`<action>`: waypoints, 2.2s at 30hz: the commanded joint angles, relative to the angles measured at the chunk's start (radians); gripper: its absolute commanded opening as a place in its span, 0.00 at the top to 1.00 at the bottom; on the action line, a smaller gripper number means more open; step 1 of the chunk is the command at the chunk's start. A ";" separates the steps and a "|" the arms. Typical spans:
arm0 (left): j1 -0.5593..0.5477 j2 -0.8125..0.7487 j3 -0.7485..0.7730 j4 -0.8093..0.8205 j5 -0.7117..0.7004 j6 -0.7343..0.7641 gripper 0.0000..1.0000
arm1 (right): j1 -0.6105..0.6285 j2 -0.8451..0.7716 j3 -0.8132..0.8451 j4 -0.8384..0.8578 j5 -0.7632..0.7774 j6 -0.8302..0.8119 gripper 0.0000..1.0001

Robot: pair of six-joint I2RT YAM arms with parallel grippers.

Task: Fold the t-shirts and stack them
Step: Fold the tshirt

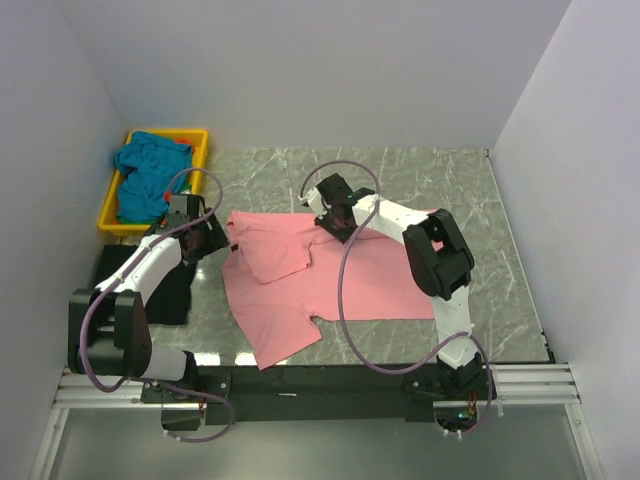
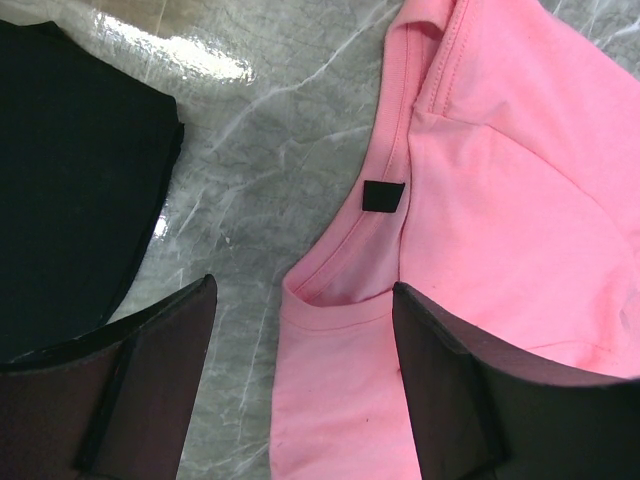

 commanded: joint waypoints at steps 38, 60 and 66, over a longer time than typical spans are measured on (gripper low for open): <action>-0.005 0.011 0.042 0.003 0.013 0.017 0.23 | 0.008 -0.058 0.054 -0.111 -0.038 -0.017 0.97; -0.005 0.008 0.042 0.003 0.029 0.017 0.23 | -0.082 -0.181 -0.067 0.000 -0.148 0.225 0.62; -0.005 -0.001 0.040 0.004 0.035 0.017 0.23 | -0.237 -0.333 -0.246 0.168 -0.173 0.556 0.55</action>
